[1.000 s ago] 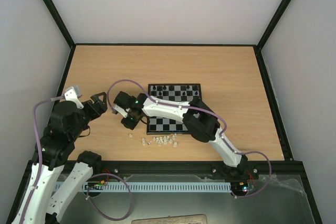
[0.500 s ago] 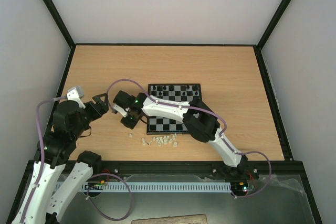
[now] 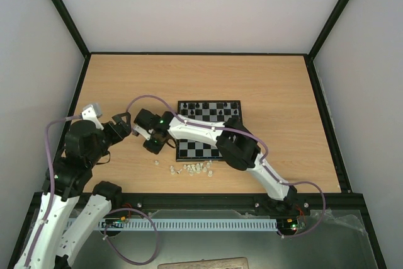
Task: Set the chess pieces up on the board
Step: Pick up the chess piece at the center of the board.
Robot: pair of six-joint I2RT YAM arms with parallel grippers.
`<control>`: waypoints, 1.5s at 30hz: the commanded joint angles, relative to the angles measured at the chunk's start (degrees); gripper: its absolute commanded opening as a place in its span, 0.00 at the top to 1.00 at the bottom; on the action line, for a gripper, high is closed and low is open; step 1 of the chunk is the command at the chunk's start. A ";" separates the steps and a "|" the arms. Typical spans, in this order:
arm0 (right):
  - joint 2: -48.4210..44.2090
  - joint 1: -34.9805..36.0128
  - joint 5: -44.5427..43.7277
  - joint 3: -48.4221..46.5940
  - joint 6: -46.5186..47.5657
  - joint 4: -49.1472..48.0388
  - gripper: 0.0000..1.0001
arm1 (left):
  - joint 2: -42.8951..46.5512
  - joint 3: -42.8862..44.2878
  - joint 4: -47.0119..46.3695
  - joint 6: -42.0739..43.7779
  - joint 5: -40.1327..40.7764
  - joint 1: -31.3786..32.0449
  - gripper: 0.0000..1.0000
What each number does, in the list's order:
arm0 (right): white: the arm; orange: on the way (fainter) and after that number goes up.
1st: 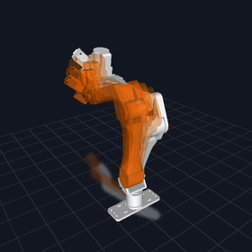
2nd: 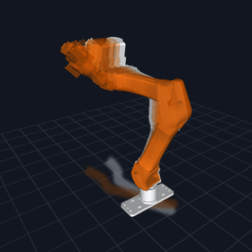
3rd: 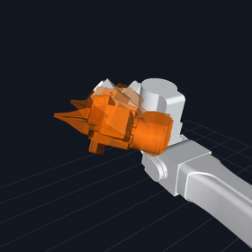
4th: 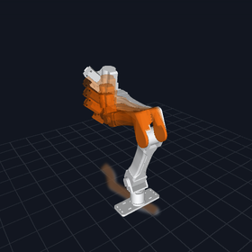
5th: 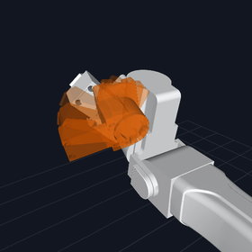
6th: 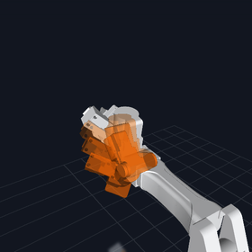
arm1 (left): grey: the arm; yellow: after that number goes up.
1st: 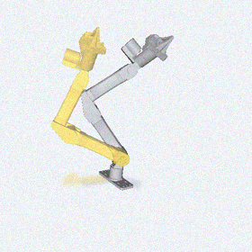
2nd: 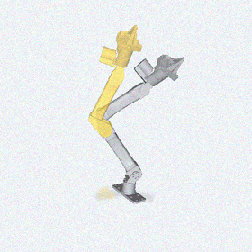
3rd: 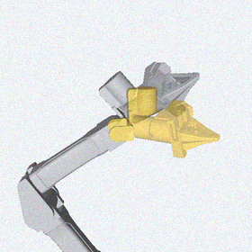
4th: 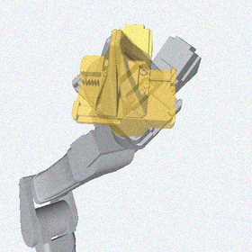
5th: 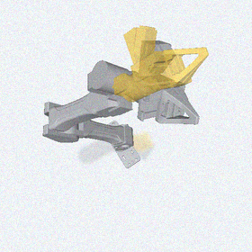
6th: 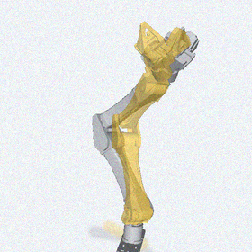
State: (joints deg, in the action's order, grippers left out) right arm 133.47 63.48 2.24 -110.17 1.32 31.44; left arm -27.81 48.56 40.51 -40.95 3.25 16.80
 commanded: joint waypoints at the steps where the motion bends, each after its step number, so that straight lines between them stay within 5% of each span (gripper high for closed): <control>1: 1.85 -0.46 -0.40 -2.14 0.96 2.61 0.63 | -0.31 -0.73 -1.22 0.17 -0.60 -0.28 0.15; 45: -0.89 -3.36 -0.74 3.50 1.81 1.77 0.60 | -1.72 -2.61 -3.51 -0.08 -2.37 -0.34 0.16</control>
State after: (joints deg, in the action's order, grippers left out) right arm 134.39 60.51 0.32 -108.57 2.66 30.24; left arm -29.19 46.52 38.04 -41.17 1.48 16.80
